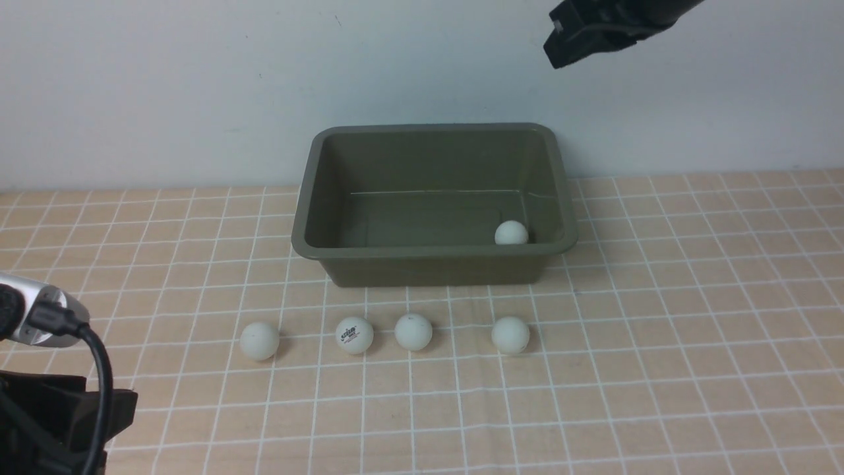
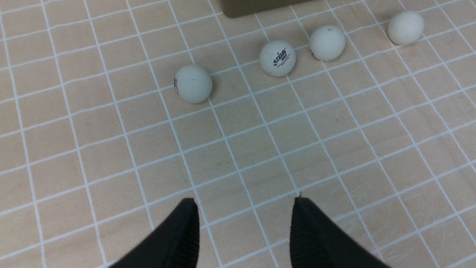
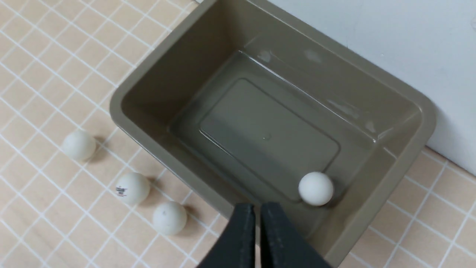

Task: Put the table tennis balls into the box on the light coffee tablecloth.
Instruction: 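Reach for and grasp a ping pong ball on the table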

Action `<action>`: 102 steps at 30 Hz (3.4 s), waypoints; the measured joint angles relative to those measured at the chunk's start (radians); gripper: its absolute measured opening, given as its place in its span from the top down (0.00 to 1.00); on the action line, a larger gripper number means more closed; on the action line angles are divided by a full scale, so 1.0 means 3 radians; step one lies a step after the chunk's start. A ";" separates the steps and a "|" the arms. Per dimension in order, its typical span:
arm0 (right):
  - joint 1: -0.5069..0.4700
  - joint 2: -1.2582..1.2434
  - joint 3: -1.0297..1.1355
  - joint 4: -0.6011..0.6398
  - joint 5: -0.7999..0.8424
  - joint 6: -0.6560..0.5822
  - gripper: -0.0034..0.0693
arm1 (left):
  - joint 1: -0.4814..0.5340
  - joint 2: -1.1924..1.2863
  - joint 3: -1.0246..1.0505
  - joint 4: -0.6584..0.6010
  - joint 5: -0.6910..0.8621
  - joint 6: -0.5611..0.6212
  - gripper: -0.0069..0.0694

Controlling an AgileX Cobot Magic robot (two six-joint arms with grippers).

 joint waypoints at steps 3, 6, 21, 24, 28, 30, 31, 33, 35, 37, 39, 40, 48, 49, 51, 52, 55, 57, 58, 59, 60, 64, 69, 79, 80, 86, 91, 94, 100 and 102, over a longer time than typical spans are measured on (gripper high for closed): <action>0.0000 -0.0089 0.0124 0.0066 0.0003 0.0038 0.97 | 0.0000 0.0000 0.0000 0.0000 -0.0003 0.0000 0.54; 0.0000 -0.0252 0.0371 0.0123 0.0000 0.0041 0.97 | 0.0000 0.0000 0.0000 0.0000 -0.0003 0.0000 0.54; 0.0000 -0.1010 0.2136 0.0379 -0.0045 -0.0239 0.97 | 0.0000 0.0000 0.0000 0.0000 -0.0020 0.0000 0.54; 0.0000 -0.0975 0.2378 0.0530 -0.0217 -0.0365 0.97 | 0.0000 0.0000 0.0000 0.0000 -0.0020 0.0000 0.54; 0.0000 -0.0782 0.2537 0.0895 -0.0491 -0.0776 0.97 | 0.0000 0.0000 0.0000 0.0000 -0.0020 0.0000 0.54; 0.0000 -0.0675 0.2545 0.1000 -0.0589 -0.0893 0.97 | 0.0000 0.0000 0.0000 0.0000 -0.0020 0.0000 0.54; 0.0000 -0.0606 0.2545 0.1027 -0.0667 -0.0923 0.97 | 0.0000 0.0000 0.0000 0.0000 -0.0020 0.0000 0.54; 0.0000 -0.0490 0.2545 0.1040 -0.0791 -0.0930 0.96 | 0.0000 0.0000 0.0000 -0.0010 -0.0020 0.0000 0.54; 0.0000 -0.0382 0.2545 0.1050 -0.0863 -0.0936 0.94 | 0.0000 0.0000 0.0000 -0.0033 -0.0020 0.0000 0.54; 0.0004 -0.0279 0.2545 0.1051 -0.0912 -0.0957 0.93 | 0.0000 0.0000 0.0000 -0.0066 -0.0020 0.0000 0.54; 0.0031 -0.0192 0.2545 0.1023 -0.0981 -0.0968 0.92 | 0.0000 0.0000 0.0000 -0.0084 -0.0020 0.0000 0.54; 0.0044 -0.0178 0.2545 0.1004 -0.1018 -0.0968 0.92 | 0.0000 0.0000 0.0000 -0.0084 -0.0020 0.0000 0.54; 0.0403 -0.0161 0.2542 0.0236 -0.1225 -0.0473 0.92 | 0.0000 0.0000 0.0000 -0.0090 -0.0020 0.0000 0.54; 0.0470 -0.0161 0.2542 0.0111 -0.1247 -0.0363 0.92 | 0.0000 0.0000 0.0000 -0.0090 -0.0020 0.0000 0.54; 0.0610 -0.0161 0.2542 -0.0125 -0.1303 -0.0151 0.92 | 0.0000 0.0000 0.0000 -0.0092 -0.0020 0.0000 0.54; 0.0689 -0.0161 0.2542 -0.0280 -0.1349 -0.0030 0.92 | 0.0000 0.0000 0.0000 -0.0094 -0.0020 0.0000 0.54; 0.0813 -0.0161 0.2542 -0.0529 -0.1484 0.0238 0.92 | 0.0000 0.0000 0.0000 -0.0094 -0.0020 0.0000 0.54; 0.0829 -0.0161 0.2542 -0.0632 -0.1549 0.0344 0.92 | 0.0000 0.0000 0.0000 -0.0094 -0.0020 0.0000 0.54; 0.0829 -0.0161 0.2542 -0.0665 -0.1575 0.0388 0.92 | 0.0000 0.0000 0.0000 -0.0094 -0.0020 0.0000 0.54; 0.0829 -0.0161 0.2542 -0.0690 -0.1609 0.0418 0.92 | 0.0000 0.0000 0.0000 -0.0094 -0.0020 0.0000 0.54; 0.0829 -0.0161 0.2542 -0.0708 -0.1629 0.0431 0.92 | 0.0000 0.0000 0.0000 -0.0094 -0.0020 0.0000 0.54; 0.0829 -0.0161 0.2542 -0.0724 -0.1789 0.0382 0.92 | 0.0000 0.0000 0.0000 -0.0094 -0.0020 0.0000 0.54; 0.0829 -0.0161 0.2542 -0.0726 -0.1915 0.0105 0.85 | 0.0000 0.0000 0.0000 -0.0094 -0.0020 0.0000 0.54; 0.0829 -0.0161 0.2542 -0.0726 -0.1836 0.0199 0.48 | 0.0000 0.0000 0.0000 -0.0094 -0.0020 0.0000 0.54; 0.0829 -0.0161 0.2542 -0.0726 -0.1800 0.0248 0.46 | 0.0000 0.0000 0.0000 -0.0094 -0.0017 0.0000 0.54; 0.0829 -0.0152 0.2545 -0.0755 -0.1699 0.0715 0.44 | 0.0000 0.0000 0.0000 -0.0127 0.0007 0.0000 0.54; 0.0829 -0.0028 0.2545 -0.0894 -0.1699 0.1060 0.44 | 0.0000 0.0000 0.0000 -0.0148 0.0026 0.0000 0.54; 0.0829 0.0140 0.2545 -0.1018 -0.1733 0.1148 0.44 | 0.0000 0.0000 0.0000 -0.0148 0.0028 0.0000 0.54; 0.0829 0.0342 0.2545 -0.1137 -0.1915 0.1170 0.44 | 0.0000 0.0000 0.0000 -0.0150 0.0028 0.0000 0.54; 0.0829 0.0368 0.2545 -0.1165 -0.1993 0.1173 0.44 | 0.0000 0.0000 0.0000 -0.0150 0.0028 0.0000 0.54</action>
